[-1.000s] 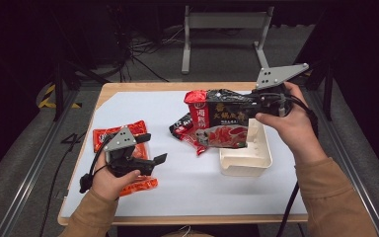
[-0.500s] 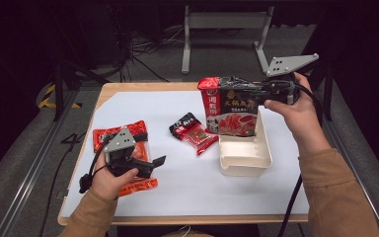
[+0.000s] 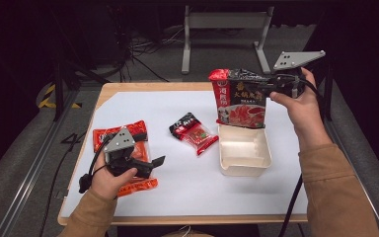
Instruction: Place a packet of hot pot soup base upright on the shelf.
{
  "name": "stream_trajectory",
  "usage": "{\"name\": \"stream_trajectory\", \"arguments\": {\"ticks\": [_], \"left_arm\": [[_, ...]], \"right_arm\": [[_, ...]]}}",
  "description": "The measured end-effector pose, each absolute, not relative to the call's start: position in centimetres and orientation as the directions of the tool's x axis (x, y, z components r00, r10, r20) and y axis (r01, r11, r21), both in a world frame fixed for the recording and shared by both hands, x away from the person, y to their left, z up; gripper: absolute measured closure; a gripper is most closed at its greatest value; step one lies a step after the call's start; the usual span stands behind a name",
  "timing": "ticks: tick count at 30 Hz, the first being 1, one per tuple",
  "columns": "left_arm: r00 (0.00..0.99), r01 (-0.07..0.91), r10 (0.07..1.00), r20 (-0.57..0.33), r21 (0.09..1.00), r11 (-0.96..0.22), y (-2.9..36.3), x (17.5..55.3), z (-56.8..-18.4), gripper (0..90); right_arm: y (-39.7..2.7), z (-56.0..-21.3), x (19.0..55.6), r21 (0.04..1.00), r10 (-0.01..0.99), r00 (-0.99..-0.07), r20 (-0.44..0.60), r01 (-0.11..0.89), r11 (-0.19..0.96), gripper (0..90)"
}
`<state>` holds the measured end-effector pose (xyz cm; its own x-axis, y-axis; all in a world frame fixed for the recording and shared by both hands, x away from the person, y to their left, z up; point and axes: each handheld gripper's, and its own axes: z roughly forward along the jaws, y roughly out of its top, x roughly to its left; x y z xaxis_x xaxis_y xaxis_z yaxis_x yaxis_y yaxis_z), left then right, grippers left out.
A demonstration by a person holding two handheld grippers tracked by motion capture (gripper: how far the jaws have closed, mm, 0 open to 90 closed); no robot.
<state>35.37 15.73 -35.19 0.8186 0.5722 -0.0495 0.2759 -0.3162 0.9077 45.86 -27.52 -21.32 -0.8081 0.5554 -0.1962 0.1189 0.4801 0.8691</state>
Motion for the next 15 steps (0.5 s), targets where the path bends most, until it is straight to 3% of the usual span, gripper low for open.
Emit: {"name": "stream_trajectory", "arguments": {"ticks": [15], "left_arm": [[0.812, 0.285, 0.581, -0.053, 0.905, -0.316, 15.9, 35.5, -35.4, 3.0]], "right_arm": [[-28.5, -22.3, 47.4, 0.873, 0.56, -0.795, -0.231, 0.085, 0.481, 78.0]]}}
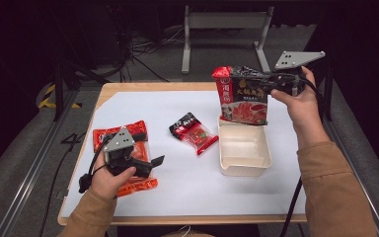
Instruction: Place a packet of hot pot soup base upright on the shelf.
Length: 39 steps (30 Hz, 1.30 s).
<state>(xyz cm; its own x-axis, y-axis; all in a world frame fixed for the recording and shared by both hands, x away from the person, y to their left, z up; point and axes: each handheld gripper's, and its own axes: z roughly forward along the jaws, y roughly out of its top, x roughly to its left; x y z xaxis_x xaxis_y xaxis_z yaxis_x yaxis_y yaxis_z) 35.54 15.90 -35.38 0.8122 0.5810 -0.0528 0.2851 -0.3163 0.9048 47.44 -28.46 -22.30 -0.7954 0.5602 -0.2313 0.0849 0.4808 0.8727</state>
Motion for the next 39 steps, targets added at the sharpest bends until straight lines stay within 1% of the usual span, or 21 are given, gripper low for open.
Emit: {"name": "stream_trajectory", "arguments": {"ticks": [15, 20, 28, 39], "left_arm": [[0.802, 0.294, 0.595, -0.057, 0.904, -0.309, 16.3, 35.4, -35.6, 3.0], [0.801, 0.266, 0.597, -0.035, 0.915, -0.304, 16.6, 35.2, -35.8, 2.7], [0.792, 0.275, 0.609, -0.041, 0.915, -0.296, 17.0, 35.4, -35.8, 2.5], [0.789, 0.288, 0.612, -0.054, 0.912, -0.292, 17.0, 35.6, -35.9, 2.5]], "right_arm": [[-28.7, -24.4, 49.6, 0.88, 0.563, -0.797, -0.22, 0.087, 0.467, 78.0], [-28.9, -25.2, 50.1, 0.883, 0.564, -0.799, -0.21, 0.093, 0.461, 78.0], [-29.2, -26.7, 50.9, 0.885, 0.574, -0.795, -0.195, 0.109, 0.453, 77.8], [-29.1, -27.9, 51.1, 0.887, 0.568, -0.802, -0.184, 0.113, 0.448, 77.2]]}}
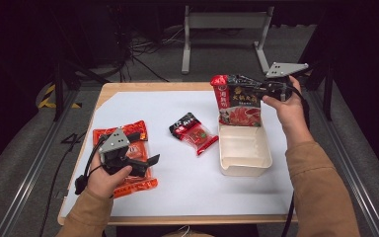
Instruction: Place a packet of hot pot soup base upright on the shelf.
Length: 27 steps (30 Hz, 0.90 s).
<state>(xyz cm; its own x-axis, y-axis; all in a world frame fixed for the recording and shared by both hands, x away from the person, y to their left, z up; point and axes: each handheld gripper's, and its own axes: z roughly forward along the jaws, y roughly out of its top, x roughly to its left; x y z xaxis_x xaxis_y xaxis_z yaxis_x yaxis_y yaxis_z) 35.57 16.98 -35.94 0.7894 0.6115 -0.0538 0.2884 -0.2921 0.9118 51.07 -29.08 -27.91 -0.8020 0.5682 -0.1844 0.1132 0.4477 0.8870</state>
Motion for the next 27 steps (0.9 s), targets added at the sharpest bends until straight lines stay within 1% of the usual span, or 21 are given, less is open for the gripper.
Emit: {"name": "stream_trajectory", "arguments": {"ticks": [14, 19, 27], "left_arm": [[0.795, 0.29, 0.604, -0.048, 0.905, -0.31, 17.2, 35.7, -36.2, 1.7], [0.793, 0.291, 0.607, -0.047, 0.905, -0.31, 17.3, 35.7, -36.2, 1.6], [0.79, 0.301, 0.611, -0.053, 0.901, -0.312, 17.5, 35.8, -36.3, 1.6]], "right_arm": [[-29.3, -28.5, 51.0, 0.892, 0.58, -0.799, -0.162, 0.133, 0.431, 74.9], [-29.5, -29.1, 51.0, 0.875, 0.586, -0.795, -0.159, 0.162, 0.457, 73.5], [-30.1, -30.1, 51.0, 0.867, 0.603, -0.787, -0.132, 0.203, 0.455, 72.1]]}}
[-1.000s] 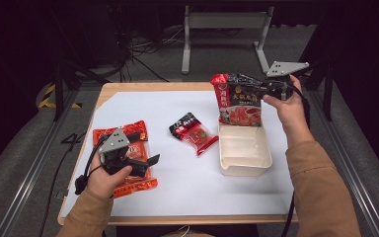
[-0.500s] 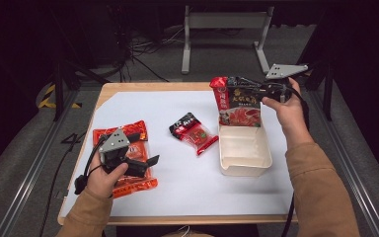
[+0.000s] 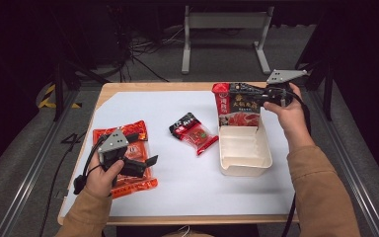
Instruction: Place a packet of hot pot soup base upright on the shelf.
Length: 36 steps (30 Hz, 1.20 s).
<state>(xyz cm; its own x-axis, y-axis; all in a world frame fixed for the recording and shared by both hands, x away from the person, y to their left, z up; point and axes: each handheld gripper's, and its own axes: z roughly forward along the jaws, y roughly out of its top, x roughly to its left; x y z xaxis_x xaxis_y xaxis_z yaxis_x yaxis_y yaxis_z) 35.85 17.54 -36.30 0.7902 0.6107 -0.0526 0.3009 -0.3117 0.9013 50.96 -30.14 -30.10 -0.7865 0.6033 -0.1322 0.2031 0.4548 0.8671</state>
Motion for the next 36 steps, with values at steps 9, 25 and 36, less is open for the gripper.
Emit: {"name": "stream_trajectory", "arguments": {"ticks": [9, 25, 36], "left_arm": [[0.789, 0.316, 0.611, -0.065, 0.896, -0.313, 17.8, 36.0, -36.3, 1.9], [0.79, 0.323, 0.608, -0.072, 0.893, -0.314, 18.1, 36.2, -36.2, 1.9], [0.784, 0.348, 0.614, -0.097, 0.886, -0.306, 18.4, 36.9, -36.2, 1.7]], "right_arm": [[-31.0, -30.5, 50.6, 0.862, 0.631, -0.768, -0.113, 0.24, 0.446, 70.9], [-32.7, -31.7, 50.2, 0.858, 0.682, -0.729, -0.066, 0.308, 0.412, 73.9], [-33.1, -30.3, 48.8, 0.883, 0.733, -0.68, -0.032, 0.323, 0.339, 46.3]]}}
